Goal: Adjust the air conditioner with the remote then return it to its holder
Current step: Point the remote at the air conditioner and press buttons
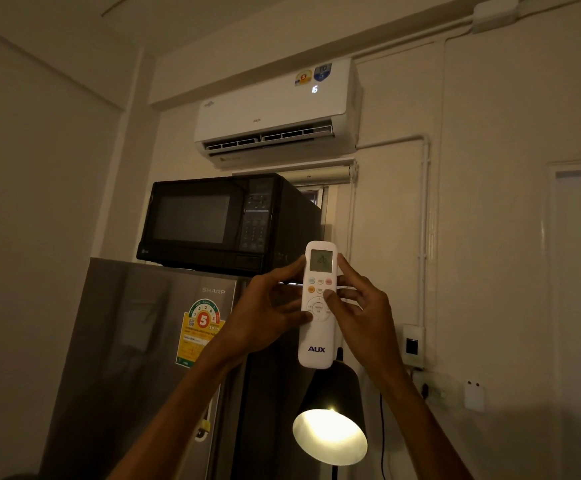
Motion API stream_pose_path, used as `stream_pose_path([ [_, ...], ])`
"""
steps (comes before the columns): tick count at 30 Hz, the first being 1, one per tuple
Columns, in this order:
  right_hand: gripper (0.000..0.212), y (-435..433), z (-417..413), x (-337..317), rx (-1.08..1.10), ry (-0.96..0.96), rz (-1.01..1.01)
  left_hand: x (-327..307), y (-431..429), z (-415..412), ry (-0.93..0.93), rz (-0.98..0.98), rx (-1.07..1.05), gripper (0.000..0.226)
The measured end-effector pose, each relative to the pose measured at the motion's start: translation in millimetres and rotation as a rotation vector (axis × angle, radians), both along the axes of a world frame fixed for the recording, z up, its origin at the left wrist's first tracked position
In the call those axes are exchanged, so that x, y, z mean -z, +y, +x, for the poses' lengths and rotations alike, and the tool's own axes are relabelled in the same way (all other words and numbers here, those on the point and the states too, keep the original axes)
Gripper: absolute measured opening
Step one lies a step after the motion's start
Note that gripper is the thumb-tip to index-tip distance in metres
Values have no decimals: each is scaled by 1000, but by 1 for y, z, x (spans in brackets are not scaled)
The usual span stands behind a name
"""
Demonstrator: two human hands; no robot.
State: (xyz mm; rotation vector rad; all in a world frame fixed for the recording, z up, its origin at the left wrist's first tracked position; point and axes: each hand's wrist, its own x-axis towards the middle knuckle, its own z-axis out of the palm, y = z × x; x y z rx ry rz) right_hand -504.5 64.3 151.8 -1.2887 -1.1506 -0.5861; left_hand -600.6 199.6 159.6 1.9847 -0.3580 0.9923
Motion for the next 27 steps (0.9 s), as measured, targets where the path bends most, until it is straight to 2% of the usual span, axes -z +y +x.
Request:
stream_pose_path([
  [4, 53, 2, 0, 1, 42, 3, 67, 1, -2, 0, -8, -2, 12, 79],
  [11, 52, 3, -2, 1, -10, 49, 45, 5, 1, -1, -13, -10, 3, 79],
  [18, 70, -2, -6, 1, -78, 37, -91, 3, 4, -6, -12, -1, -6, 79],
  [27, 73, -2, -4, 6, -93, 45, -120, 8, 6, -4, 4, 2, -25, 80],
])
